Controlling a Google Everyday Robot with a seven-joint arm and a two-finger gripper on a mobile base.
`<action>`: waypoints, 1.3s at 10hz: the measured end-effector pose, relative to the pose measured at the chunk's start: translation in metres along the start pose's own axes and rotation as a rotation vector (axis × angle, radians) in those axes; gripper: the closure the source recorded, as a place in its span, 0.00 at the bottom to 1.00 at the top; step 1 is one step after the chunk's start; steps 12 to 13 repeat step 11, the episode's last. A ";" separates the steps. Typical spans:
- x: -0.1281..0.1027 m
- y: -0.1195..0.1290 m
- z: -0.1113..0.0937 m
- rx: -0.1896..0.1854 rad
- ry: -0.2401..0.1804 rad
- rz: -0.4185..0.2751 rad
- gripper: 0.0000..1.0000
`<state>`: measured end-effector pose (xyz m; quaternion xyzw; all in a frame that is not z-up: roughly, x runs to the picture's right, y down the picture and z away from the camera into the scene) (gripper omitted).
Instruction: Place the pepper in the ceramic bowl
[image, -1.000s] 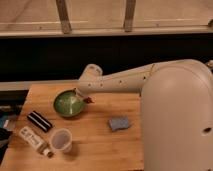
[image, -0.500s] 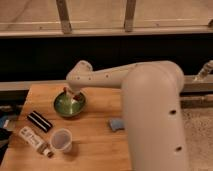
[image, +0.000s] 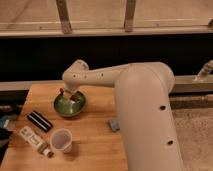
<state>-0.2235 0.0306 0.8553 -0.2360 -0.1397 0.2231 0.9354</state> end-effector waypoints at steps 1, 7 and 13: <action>-0.001 0.001 0.000 -0.001 -0.001 -0.002 0.51; -0.001 0.000 0.000 0.000 0.000 -0.001 0.20; 0.000 0.000 0.000 0.000 0.000 0.000 0.20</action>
